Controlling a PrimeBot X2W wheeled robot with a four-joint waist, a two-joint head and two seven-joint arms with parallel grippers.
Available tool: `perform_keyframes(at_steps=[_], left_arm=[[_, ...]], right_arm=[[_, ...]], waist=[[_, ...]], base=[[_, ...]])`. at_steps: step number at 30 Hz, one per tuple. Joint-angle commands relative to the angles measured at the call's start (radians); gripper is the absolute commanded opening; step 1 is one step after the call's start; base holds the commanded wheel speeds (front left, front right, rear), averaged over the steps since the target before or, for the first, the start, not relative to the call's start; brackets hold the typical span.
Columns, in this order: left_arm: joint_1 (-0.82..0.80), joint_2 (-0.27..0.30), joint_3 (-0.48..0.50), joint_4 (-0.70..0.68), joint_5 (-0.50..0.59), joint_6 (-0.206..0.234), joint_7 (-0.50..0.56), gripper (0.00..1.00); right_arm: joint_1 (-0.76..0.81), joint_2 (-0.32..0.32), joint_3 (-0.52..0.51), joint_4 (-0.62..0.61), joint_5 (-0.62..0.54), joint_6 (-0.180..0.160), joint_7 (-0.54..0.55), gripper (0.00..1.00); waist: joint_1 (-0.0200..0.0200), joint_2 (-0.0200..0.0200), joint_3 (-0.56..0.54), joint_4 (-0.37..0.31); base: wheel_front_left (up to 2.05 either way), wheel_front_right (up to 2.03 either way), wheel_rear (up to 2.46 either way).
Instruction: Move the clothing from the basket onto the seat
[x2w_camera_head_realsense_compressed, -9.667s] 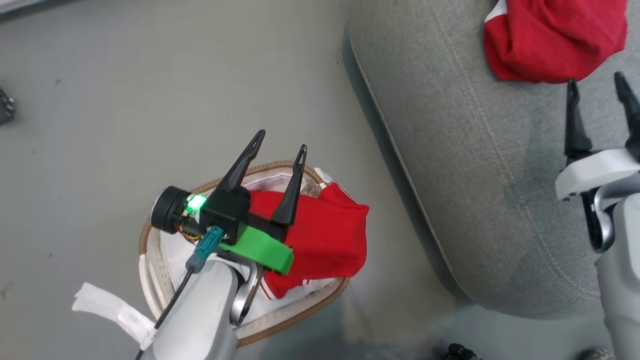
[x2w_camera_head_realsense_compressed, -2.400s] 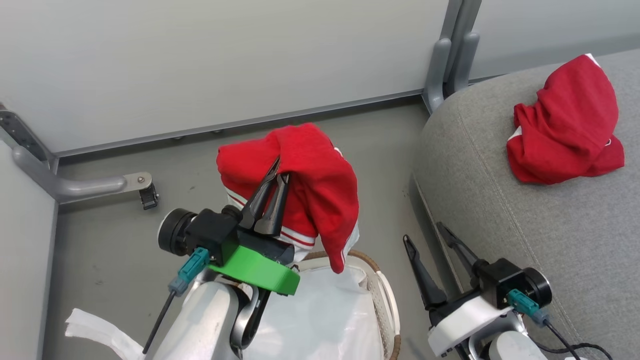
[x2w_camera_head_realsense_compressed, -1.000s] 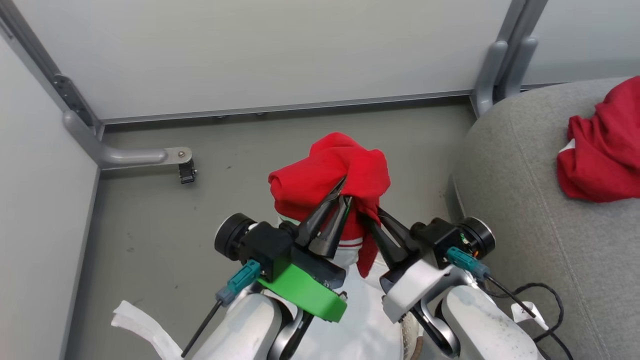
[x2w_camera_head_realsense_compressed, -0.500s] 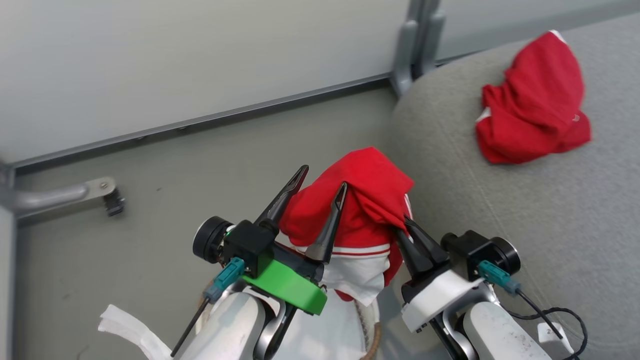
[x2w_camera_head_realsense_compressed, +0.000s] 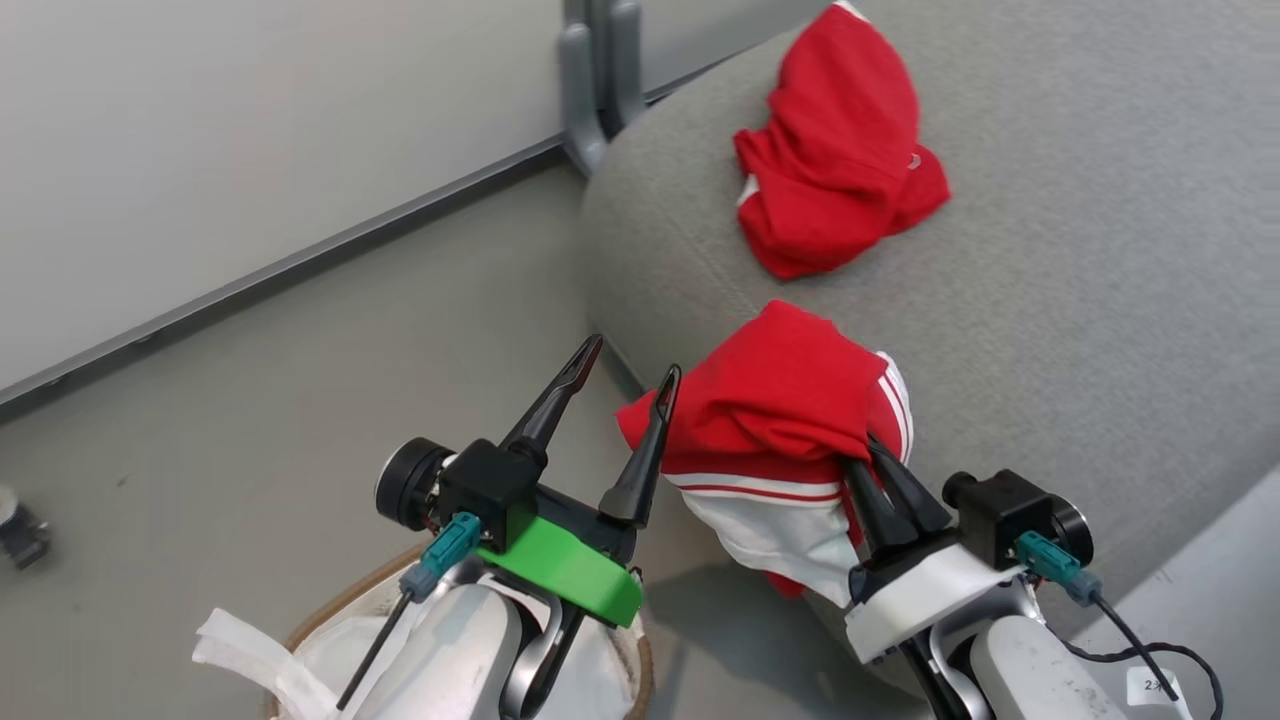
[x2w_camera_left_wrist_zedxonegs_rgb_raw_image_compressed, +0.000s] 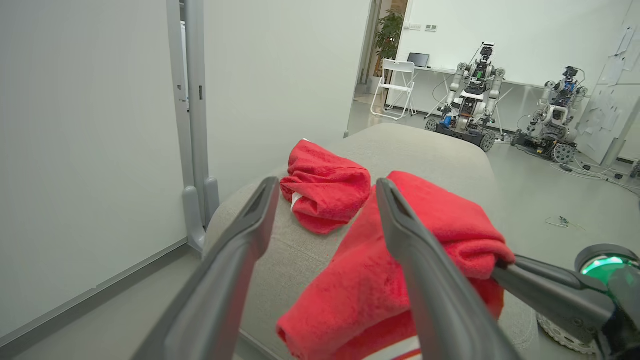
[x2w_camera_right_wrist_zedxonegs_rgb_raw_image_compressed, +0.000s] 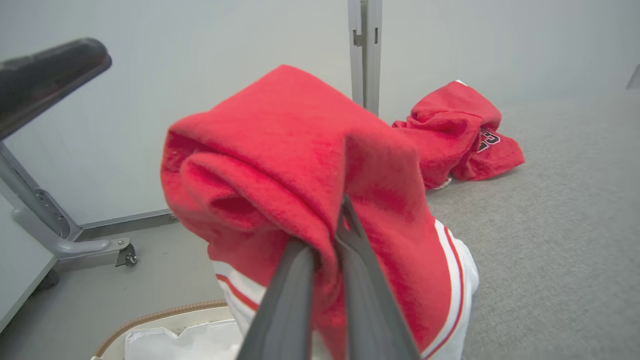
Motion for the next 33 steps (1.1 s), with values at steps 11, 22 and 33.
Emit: perform_keyframes(at_steps=[11, 22, 33], left_arm=[[-0.046, 0.005, -0.021, 0.022, 0.021, -0.004, 0.001, 1.00], [-0.121, 0.004, -0.044, 0.064, 0.052, -0.004, 0.001, 1.00], [-0.190, 0.004, -0.067, 0.068, 0.055, -0.004, 0.001, 1.00]], right_arm=[[-0.113, -0.059, -0.112, -0.025, -0.012, -0.001, -0.005, 0.00], [-0.482, -0.241, -0.187, -0.037, -0.028, -0.001, -0.005, 0.00], [-0.726, -0.359, -0.272, 0.119, -0.078, -0.001, -0.005, 0.00]], waist=[[0.0000, -0.0001, 0.111, -0.077], [0.0000, -0.0001, 0.258, 0.021], [0.0000, -0.0001, 0.392, 0.146]], base=[[0.00, 0.00, 0.00], [0.00, 0.00, 0.00], [0.00, 0.00, 0.00]])
